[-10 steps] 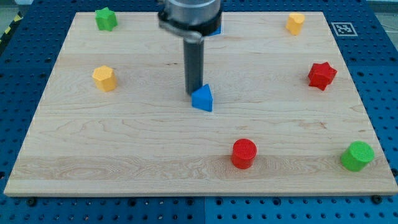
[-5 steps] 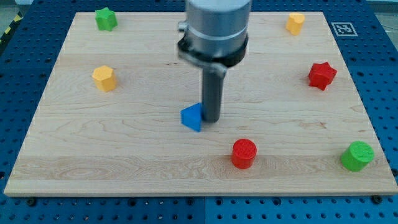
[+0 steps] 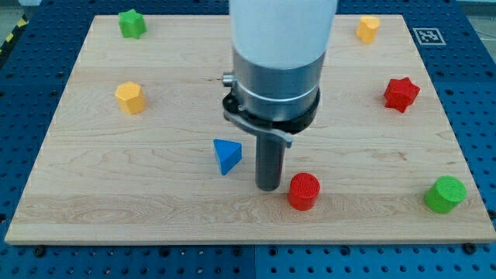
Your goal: Push the blue triangle horizontal left of the red circle
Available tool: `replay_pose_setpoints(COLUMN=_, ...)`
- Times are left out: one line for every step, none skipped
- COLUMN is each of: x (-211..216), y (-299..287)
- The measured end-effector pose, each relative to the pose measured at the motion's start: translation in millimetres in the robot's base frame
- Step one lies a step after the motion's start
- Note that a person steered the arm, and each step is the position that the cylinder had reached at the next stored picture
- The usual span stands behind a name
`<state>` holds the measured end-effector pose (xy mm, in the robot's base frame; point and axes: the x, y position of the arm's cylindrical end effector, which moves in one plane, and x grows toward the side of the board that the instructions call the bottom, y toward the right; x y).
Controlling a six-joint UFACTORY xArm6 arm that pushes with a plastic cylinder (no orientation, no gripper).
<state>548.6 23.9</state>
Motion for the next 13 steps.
replay_pose_setpoints(x=-28.6, y=0.6)
replay_pose_setpoints(x=-40.0, y=-12.2)
replay_pose_setpoints(x=-44.4, y=-44.1)
replay_pose_setpoints(x=-29.3, y=-99.9)
replay_pose_setpoints(x=-17.2, y=-136.6)
replay_pose_setpoints(x=-22.1, y=-131.7)
replay_pose_setpoints(x=-58.5, y=-107.2)
replay_pose_setpoints(x=-52.4, y=-117.7)
replay_pose_setpoints(x=-6.8, y=-142.0)
replay_pose_setpoints(x=32.8, y=-170.6)
replay_pose_setpoints(x=19.2, y=-166.4)
replay_pose_setpoints(x=-9.0, y=-158.7)
replay_pose_setpoints(x=-19.9, y=-163.7)
